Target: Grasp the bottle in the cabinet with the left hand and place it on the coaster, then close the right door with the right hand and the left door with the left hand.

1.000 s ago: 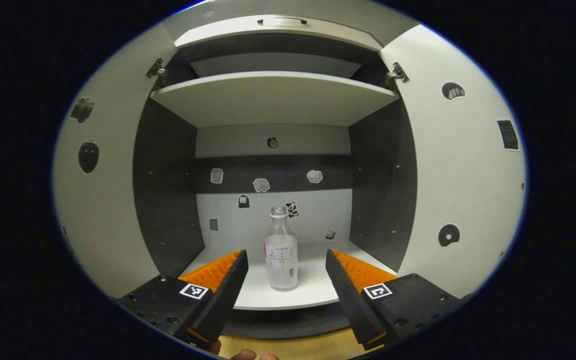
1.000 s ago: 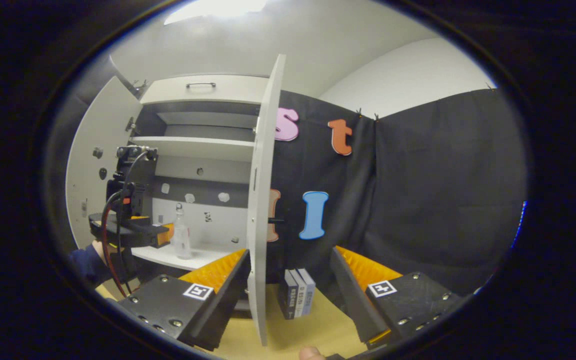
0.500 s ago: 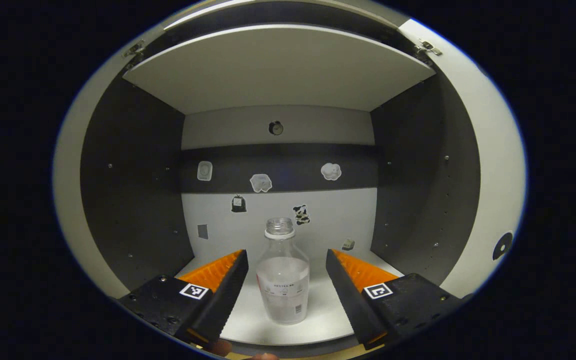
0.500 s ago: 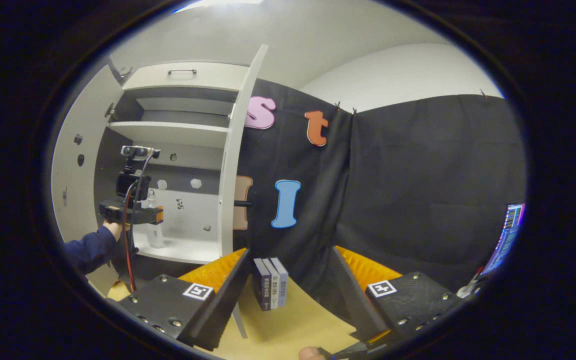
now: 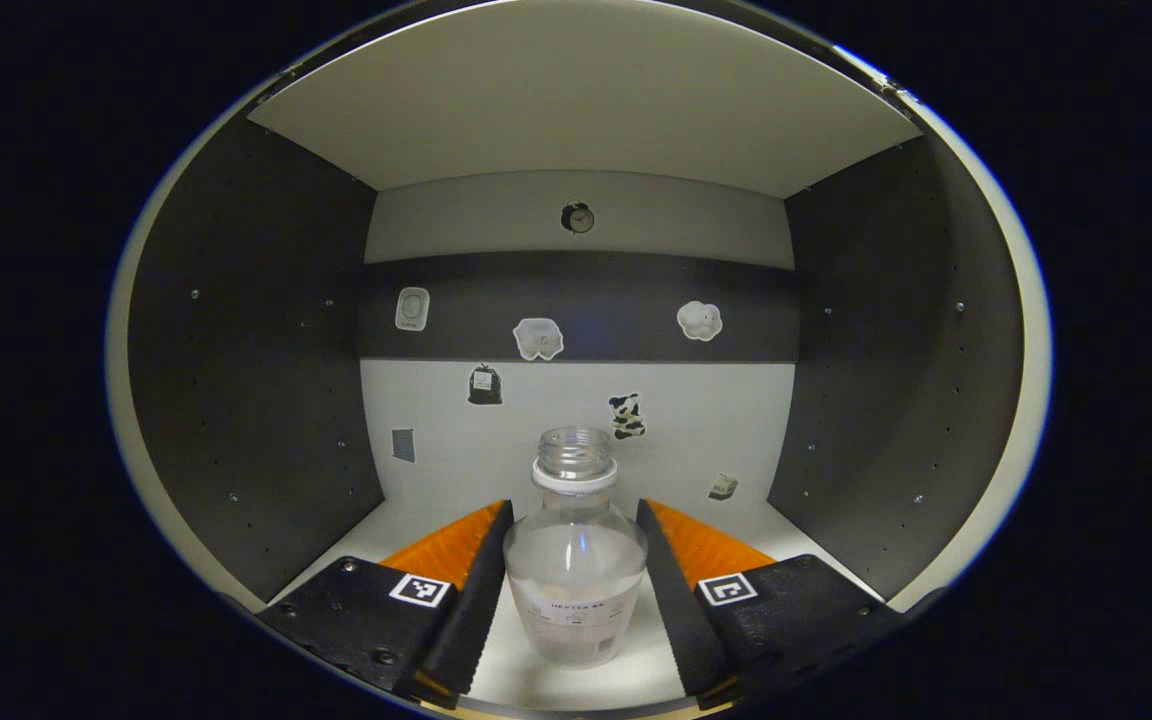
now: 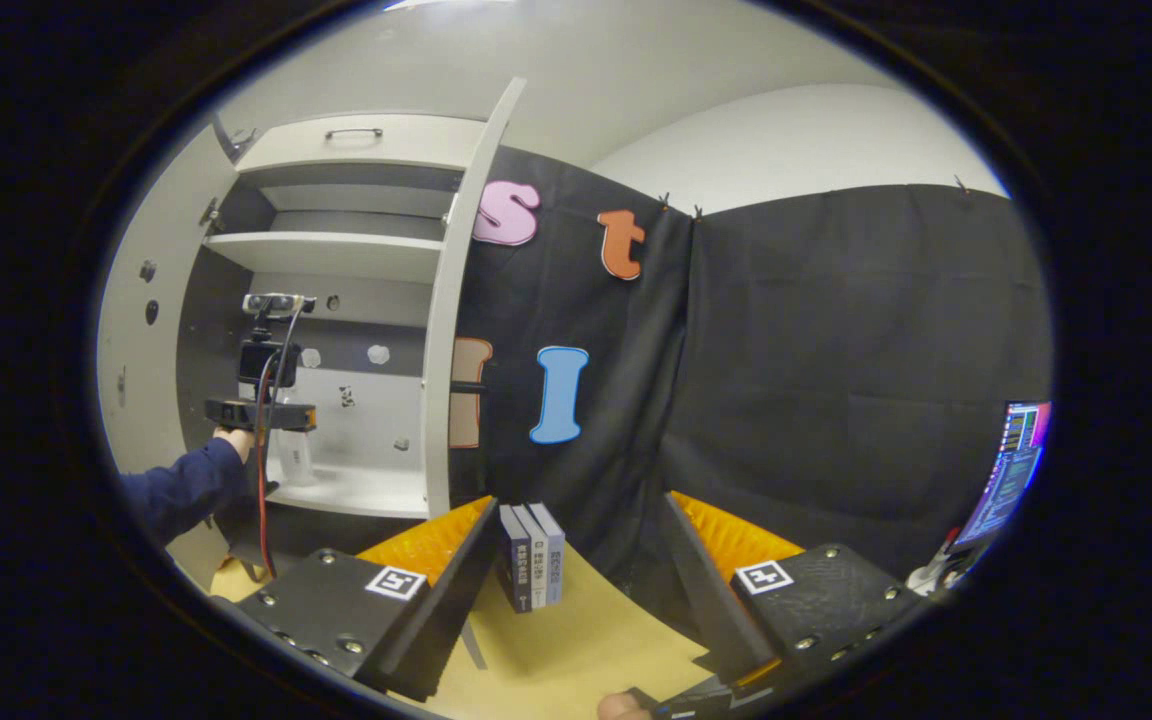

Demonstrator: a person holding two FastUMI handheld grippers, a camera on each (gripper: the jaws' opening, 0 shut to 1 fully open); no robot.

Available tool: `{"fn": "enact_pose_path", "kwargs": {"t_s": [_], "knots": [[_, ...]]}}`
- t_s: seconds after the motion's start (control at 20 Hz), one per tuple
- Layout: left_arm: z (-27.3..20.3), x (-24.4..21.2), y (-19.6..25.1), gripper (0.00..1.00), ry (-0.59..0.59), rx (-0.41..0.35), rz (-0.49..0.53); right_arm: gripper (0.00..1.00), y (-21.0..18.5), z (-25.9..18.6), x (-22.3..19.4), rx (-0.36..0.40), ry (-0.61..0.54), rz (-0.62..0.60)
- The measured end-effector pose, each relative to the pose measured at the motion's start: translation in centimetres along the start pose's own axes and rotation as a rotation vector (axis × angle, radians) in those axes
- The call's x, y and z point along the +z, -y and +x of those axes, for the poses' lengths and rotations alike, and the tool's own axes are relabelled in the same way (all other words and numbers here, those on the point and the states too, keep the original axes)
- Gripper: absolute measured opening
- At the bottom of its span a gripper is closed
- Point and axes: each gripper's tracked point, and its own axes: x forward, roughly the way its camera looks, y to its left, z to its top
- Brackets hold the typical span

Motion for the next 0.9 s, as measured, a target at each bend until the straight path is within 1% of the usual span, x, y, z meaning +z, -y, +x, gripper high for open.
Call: {"fn": "enact_pose_path", "kwargs": {"t_s": [0.15,0.2,0.25,0.35,0.4,0.45,0.5,0.55,0.6,0.65,0.7,0.75,0.8,0.85,0.9], "knots": [[-1.3,0.3,0.4,0.75,0.002,-0.035,-0.033,0.94,-0.4,0.1,0.1,0.02,0.007,0.001],[-2.0,0.7,0.6,0.74,0.015,-0.053,-0.04,0.97,-0.5,0.1,0.3,0.029,0.01,0.002],[-2.7,1.1,0.7,0.74,0.028,-0.073,-0.045,0.97,-0.5,0.2,0.2,0.04,0.014,0.004],[-4.7,2.1,1.3,0.73,0.056,-0.13,-0.054,0.97,-0.7,0.2,0.5,0.061,0.022,0.006],[-5.7,2.3,1.4,0.73,0.06,-0.155,-0.056,0.94,-0.8,0.2,0.7,0.074,0.028,0.008],[-6.9,2.6,1.5,0.73,0.068,-0.178,-0.059,0.97,-0.9,0.1,0.9,0.086,0.035,0.011],[-8.0,2.8,1.6,0.73,0.076,-0.201,-0.064,0.97,-0.9,0.1,1.2,0.099,0.042,0.014],[-9.3,2.9,1.9,0.73,0.077,-0.229,-0.071,0.94,-0.9,0.0,1.3,0.112,0.05,0.019],[-10.7,2.9,2.2,0.73,0.073,-0.26,-0.082,0.94,-0.9,-0.1,1.6,0.126,0.059,0.023],[-11.8,2.5,2.5,0.73,0.064,-0.29,-0.093,0.97,-1.0,-0.3,1.9,0.143,0.067,0.027],[-13.0,2.2,2.7,0.73,0.056,-0.319,-0.104,0.97,-1.2,-0.4,2.1,0.159,0.075,0.029],[-14.3,1.8,3.0,0.73,0.054,-0.346,-0.115,0.94,-1.1,-0.5,2.3,0.172,0.083,0.03],[-15.5,1.4,3.3,0.75,0.051,-0.376,-0.122,0.94,-1.2,-0.6,2.5,0.186,0.09,0.032],[-16.8,0.8,3.5,0.73,0.05,-0.399,-0.127,0.97,-1.3,-0.8,2.5,0.203,0.093,0.035],[-17.9,0.0,3.5,0.73,0.046,-0.416,-0.126,0.97,-1.5,-0.8,2.5,0.222,0.095,0.038]]}}
